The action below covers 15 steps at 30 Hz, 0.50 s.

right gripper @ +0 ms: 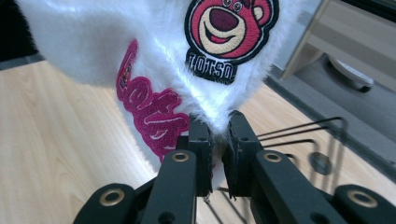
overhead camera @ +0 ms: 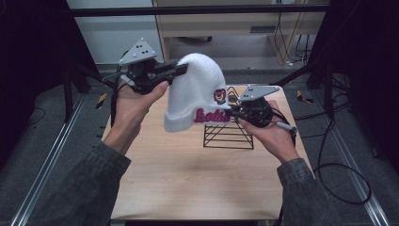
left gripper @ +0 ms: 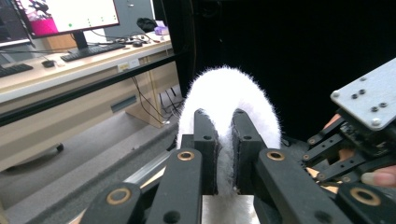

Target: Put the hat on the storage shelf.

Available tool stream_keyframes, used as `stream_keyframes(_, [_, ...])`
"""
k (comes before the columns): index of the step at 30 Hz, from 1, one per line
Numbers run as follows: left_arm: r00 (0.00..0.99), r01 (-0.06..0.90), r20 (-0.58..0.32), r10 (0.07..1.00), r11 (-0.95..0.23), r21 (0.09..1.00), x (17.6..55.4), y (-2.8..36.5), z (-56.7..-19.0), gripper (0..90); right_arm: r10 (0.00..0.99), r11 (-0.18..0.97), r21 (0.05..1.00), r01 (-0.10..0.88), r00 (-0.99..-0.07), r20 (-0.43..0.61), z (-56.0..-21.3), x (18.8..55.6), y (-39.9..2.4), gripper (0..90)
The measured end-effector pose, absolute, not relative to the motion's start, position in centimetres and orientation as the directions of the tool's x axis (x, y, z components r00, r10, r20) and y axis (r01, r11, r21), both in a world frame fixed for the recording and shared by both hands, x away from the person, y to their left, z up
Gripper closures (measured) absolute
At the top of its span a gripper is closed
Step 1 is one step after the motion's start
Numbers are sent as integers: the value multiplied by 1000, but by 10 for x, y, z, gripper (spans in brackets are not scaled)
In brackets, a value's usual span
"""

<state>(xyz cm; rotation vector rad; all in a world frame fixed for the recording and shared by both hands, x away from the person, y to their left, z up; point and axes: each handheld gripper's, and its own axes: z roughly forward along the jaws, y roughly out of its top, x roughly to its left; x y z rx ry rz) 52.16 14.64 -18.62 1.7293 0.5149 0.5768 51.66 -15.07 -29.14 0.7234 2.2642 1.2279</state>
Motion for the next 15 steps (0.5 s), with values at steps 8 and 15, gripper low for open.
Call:
stream_keyframes(8, [776,39,98,623,-204,978,546,128,-194,831,679,461,854,240,-715,-166,-288,539,-169,831])
stream_keyframes(15, [776,22,111,621,-203,979,559,113,-197,830,716,442,863,243,-676,-176,-288,550,-184,831])
